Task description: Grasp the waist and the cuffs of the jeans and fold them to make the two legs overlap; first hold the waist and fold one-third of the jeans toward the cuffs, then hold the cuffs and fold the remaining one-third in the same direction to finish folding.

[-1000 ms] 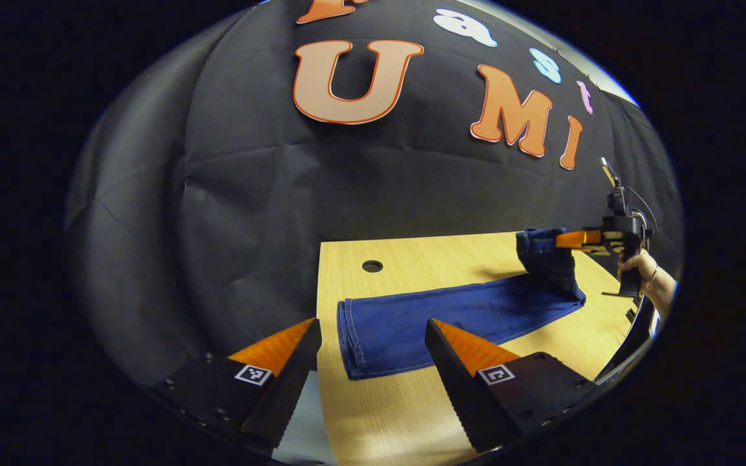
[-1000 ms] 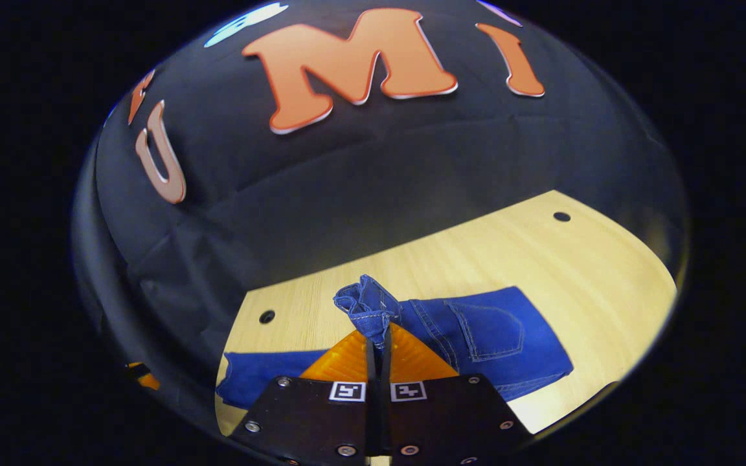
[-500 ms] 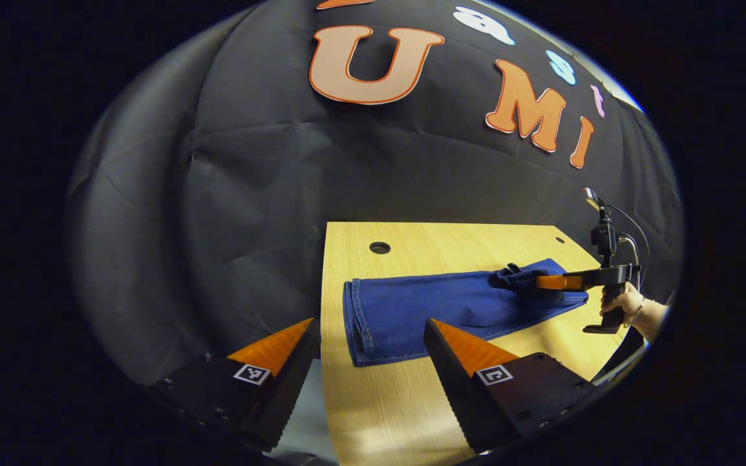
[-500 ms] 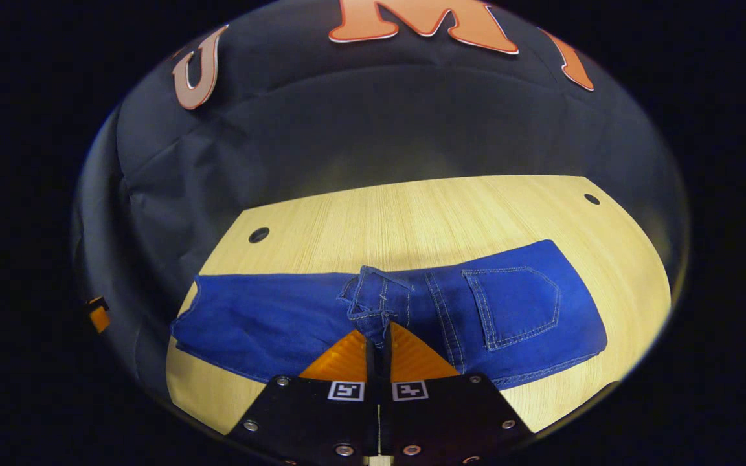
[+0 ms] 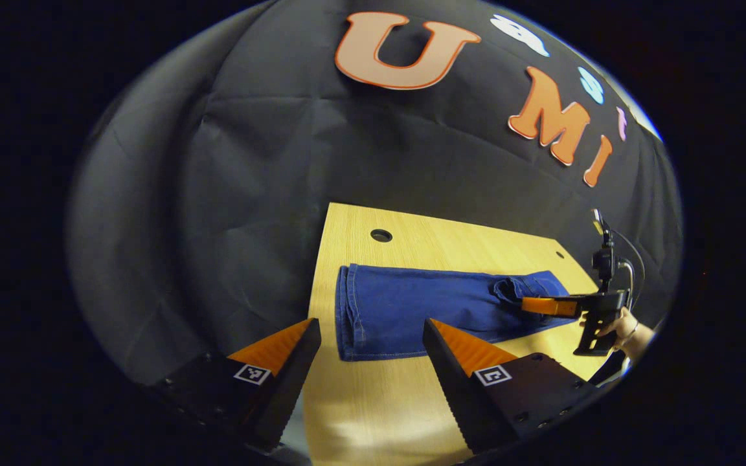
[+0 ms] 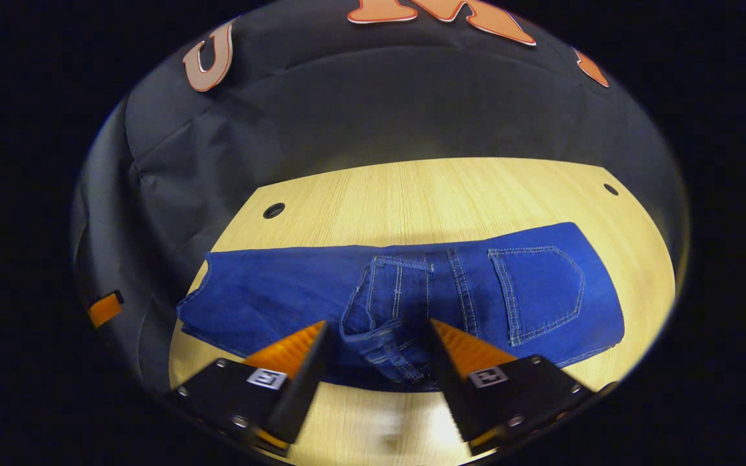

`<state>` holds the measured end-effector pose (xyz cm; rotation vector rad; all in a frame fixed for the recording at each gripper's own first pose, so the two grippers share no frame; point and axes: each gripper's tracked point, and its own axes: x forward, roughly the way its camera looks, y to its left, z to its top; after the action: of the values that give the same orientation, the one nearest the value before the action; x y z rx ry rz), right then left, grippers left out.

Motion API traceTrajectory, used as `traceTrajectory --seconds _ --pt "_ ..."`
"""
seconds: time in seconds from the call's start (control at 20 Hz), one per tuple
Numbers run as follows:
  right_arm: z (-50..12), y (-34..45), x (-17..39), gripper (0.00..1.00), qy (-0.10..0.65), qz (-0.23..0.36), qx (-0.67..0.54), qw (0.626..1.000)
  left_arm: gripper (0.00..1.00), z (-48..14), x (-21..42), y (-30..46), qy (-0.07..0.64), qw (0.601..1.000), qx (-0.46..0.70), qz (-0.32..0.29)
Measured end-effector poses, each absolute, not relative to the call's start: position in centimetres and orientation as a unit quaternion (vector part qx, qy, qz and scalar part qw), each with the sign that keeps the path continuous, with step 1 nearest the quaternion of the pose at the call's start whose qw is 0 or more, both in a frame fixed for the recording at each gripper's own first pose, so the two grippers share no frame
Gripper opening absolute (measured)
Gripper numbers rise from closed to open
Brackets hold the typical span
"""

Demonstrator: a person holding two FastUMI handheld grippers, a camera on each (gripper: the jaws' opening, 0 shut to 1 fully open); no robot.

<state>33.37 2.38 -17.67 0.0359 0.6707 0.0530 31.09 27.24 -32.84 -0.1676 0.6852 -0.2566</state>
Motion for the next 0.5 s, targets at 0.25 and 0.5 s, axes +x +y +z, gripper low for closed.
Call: traceTrajectory --seconds 0.25,0.5 --pt "-15.2 1.2 32.9 0.99 0.324 0.032 0.037 0.945 0.98 -35.5 31.0 26.1 0.352 0.889 -0.286 -0.065" --pt "-11.6 -1.4 32.4 0.99 0.319 0.04 0.079 0.944 0.98 -38.0 30.9 27.2 0.362 0.837 -0.41 0.028"
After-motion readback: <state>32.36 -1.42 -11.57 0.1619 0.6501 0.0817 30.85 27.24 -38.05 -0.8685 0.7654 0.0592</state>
